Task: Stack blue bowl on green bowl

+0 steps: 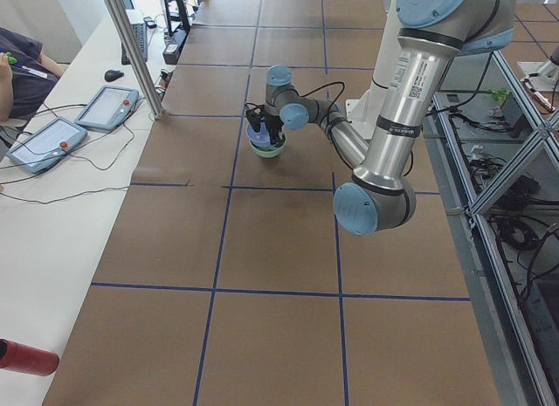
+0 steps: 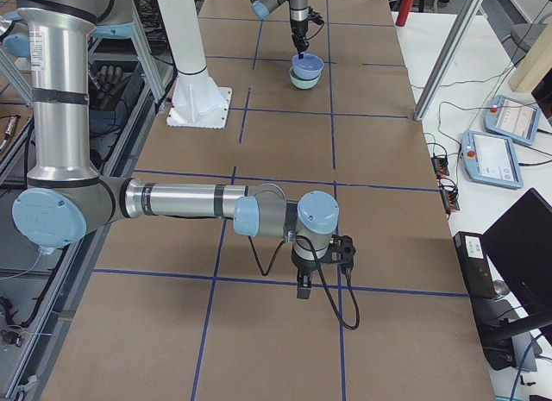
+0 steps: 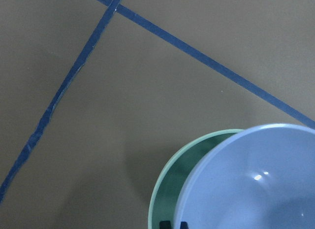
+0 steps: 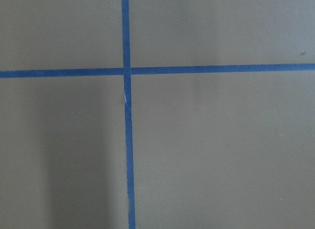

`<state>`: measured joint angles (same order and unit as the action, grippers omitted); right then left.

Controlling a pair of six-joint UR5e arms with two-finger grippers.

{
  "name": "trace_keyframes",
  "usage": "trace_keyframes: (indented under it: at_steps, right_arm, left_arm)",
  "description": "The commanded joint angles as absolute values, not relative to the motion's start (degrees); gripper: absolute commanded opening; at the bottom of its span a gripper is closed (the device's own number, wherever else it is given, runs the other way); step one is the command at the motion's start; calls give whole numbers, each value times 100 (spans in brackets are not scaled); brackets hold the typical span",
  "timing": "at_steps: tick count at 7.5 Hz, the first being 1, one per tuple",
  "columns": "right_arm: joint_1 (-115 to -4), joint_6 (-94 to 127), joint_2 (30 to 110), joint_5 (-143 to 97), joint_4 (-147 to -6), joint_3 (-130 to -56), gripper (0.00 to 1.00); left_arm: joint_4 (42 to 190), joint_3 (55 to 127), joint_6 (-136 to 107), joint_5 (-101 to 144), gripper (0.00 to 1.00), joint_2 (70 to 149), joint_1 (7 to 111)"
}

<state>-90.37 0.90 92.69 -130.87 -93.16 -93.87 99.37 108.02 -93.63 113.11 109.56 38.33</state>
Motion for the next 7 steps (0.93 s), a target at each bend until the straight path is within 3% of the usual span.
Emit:
trace_keyframes:
  at_steps: [1,3,5,7]
  right_arm:
    - [-9035,97,9272,-13087,-9316,-9387,100]
    - [-9035,88,9272,-13087,-9316,-9387,100]
    - [-9035,97,9272,-13087,-9316,-9387,100]
    - [-9035,97,9272,-13087,-9316,-9387,100]
  left_arm:
    - [10020,10635,-9404,11294,0,10942,3744]
    - [10020,10635,-9422,11294,99,10899,3744]
    - [10020,11071,-9238,11382,100,10820,3875]
    - [9984,11416,-7681,12300,100,10400,4907]
